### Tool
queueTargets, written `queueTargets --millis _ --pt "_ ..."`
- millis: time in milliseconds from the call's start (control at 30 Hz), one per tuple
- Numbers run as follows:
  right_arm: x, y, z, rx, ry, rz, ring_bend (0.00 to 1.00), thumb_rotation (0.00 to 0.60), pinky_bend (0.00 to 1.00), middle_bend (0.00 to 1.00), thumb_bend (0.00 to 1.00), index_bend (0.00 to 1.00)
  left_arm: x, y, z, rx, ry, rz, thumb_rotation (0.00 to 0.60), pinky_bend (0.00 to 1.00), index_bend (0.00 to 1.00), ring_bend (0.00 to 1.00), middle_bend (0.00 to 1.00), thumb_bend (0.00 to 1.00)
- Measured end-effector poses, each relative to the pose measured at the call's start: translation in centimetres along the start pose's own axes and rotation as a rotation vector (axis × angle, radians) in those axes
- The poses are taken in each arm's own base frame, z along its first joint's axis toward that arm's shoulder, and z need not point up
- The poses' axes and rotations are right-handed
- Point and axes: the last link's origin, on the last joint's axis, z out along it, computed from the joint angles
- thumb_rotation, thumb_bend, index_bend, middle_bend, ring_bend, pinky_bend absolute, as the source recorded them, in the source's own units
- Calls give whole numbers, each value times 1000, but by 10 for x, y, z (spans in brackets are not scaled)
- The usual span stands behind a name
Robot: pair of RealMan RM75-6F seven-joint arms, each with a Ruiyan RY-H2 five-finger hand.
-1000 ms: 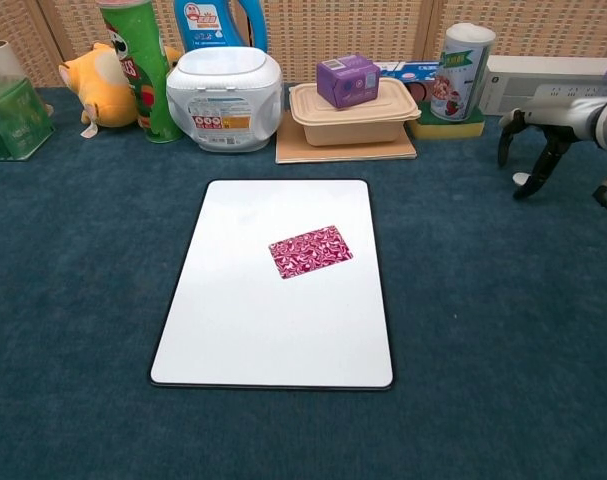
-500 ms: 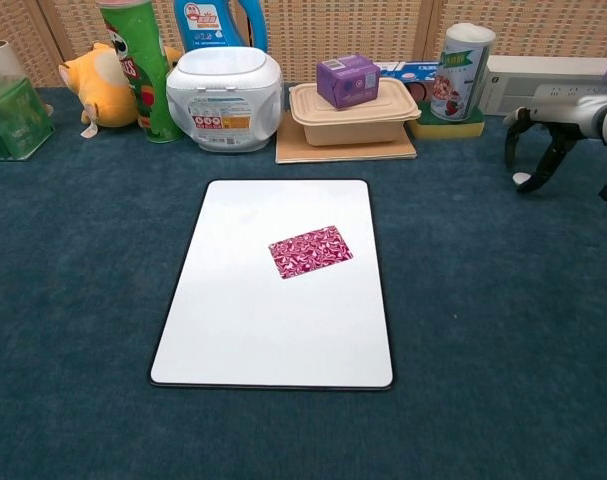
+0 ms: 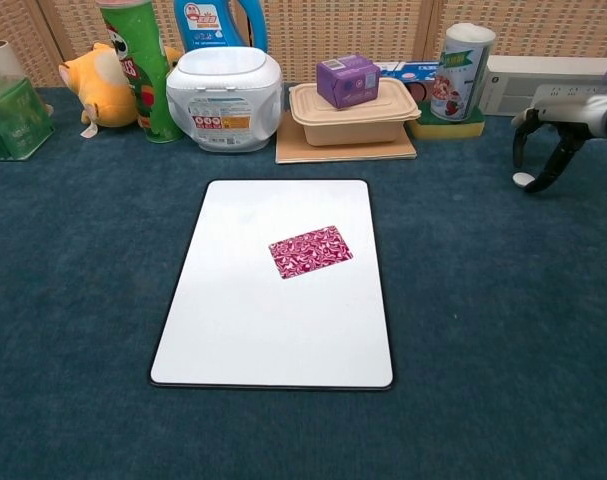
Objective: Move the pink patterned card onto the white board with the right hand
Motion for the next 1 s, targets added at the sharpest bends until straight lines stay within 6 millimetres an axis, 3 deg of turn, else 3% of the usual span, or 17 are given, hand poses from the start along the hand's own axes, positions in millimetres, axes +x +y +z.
queueTargets --millis 600,1000 --pt "-4 -3 4 0 -18 8 0 600 14 40 287 458 -1 1 0 1 -2 4 600 24 0 0 0 49" --pt "-5 1 4 -9 -24 16 0 600 18 54 305 544 -1 1 0 0 -3 4 600 24 0 0 0 48"
